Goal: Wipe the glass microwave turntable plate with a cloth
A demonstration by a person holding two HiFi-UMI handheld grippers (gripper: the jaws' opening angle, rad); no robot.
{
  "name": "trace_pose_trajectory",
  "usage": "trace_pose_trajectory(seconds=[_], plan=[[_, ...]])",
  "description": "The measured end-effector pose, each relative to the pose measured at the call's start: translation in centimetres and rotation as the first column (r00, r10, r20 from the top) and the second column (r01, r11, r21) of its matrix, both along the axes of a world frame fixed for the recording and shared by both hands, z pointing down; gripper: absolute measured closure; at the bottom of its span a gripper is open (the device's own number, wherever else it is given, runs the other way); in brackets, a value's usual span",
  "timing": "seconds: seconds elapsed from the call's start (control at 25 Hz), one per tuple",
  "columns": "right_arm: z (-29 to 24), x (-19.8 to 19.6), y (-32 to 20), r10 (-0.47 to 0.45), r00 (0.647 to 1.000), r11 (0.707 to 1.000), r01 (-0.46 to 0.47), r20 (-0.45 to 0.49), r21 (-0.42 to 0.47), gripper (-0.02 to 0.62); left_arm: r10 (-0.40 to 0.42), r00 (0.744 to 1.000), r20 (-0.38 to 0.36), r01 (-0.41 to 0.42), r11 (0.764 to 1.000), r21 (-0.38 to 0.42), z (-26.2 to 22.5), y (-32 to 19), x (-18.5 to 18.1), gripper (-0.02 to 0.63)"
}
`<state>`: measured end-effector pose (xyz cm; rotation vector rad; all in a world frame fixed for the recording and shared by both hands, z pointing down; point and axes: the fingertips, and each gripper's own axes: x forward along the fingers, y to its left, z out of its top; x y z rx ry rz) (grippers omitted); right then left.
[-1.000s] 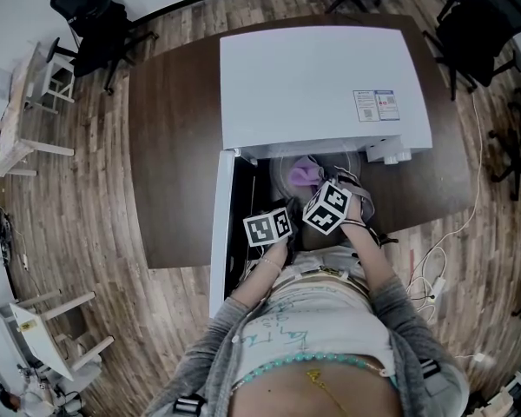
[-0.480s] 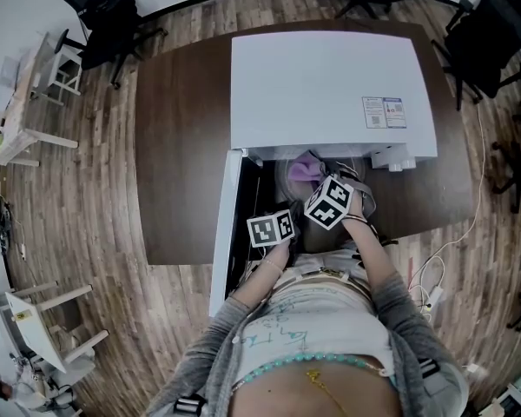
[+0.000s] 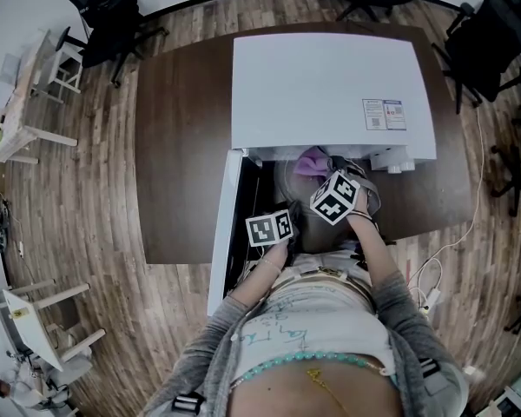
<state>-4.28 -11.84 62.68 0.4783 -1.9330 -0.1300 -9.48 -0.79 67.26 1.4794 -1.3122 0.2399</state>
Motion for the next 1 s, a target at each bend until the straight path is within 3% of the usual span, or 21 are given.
trace_pose_trajectory(seconds=[0.4, 1.0], plan=[[0.1, 2.2, -0.2, 0.051, 0.999, 0.999, -0.051, -0.011, -0.010, 0.480, -0.009, 1.000, -0.006, 0.009, 1.000, 0.001, 0.0, 0.0, 0.0, 0.489], [1.2, 4.8, 2.1, 0.048, 0.996, 0.998, -0.051, -0.077, -0.041, 0.480, -0.020, 1.000, -0.020, 0.020, 1.000, 0.000, 0.0, 0.1, -0.1, 0.491]])
